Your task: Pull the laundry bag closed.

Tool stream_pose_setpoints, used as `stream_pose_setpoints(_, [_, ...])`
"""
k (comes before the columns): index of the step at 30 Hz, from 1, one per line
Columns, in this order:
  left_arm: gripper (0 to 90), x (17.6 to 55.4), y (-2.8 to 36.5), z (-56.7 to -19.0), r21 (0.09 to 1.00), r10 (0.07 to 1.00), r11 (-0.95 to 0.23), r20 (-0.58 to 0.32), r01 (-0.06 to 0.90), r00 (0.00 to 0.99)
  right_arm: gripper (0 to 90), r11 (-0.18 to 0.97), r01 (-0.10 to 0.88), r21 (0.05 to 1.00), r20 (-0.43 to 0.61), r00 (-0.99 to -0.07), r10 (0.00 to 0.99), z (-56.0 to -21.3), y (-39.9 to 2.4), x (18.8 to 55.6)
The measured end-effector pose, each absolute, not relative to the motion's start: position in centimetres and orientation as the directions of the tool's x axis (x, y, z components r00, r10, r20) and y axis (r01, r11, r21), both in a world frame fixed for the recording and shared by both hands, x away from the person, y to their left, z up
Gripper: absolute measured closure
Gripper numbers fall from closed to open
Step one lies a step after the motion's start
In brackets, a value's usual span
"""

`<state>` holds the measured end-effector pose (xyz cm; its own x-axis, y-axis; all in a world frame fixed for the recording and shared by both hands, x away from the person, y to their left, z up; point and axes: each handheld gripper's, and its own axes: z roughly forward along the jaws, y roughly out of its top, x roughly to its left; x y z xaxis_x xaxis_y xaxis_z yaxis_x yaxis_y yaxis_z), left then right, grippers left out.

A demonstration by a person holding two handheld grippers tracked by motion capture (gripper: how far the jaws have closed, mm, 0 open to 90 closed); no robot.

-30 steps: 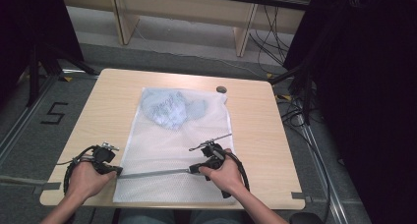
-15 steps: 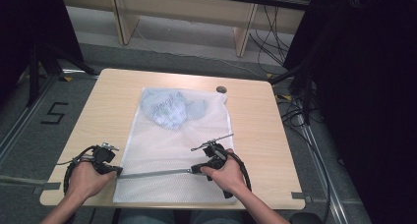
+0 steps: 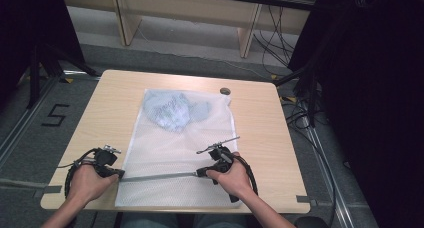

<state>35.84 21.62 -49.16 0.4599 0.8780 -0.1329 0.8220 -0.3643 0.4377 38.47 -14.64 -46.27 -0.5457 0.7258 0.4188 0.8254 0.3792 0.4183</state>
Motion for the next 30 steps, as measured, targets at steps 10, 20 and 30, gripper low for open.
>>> stream_pose_setpoints(10, [90.0,35.8,21.5,-49.3,0.457,0.888,-0.339,-0.134,0.822,0.44,86.9,0.372,0.828,0.421,0.415,-0.54,0.733,-46.2,-15.1,38.4])
stream_pose_setpoints(20, [90.0,35.7,21.5,-49.3,0.461,0.882,-0.346,-0.135,0.817,0.451,86.9,0.363,0.828,0.427,0.417,-0.537,0.733,-46.3,-15.4,38.3])
stream_pose_setpoints(30, [90.0,35.8,21.5,-49.2,0.452,0.883,-0.348,-0.136,0.821,0.449,86.9,0.358,0.834,0.419,0.415,-0.527,0.742,-46.2,-16.3,38.4])
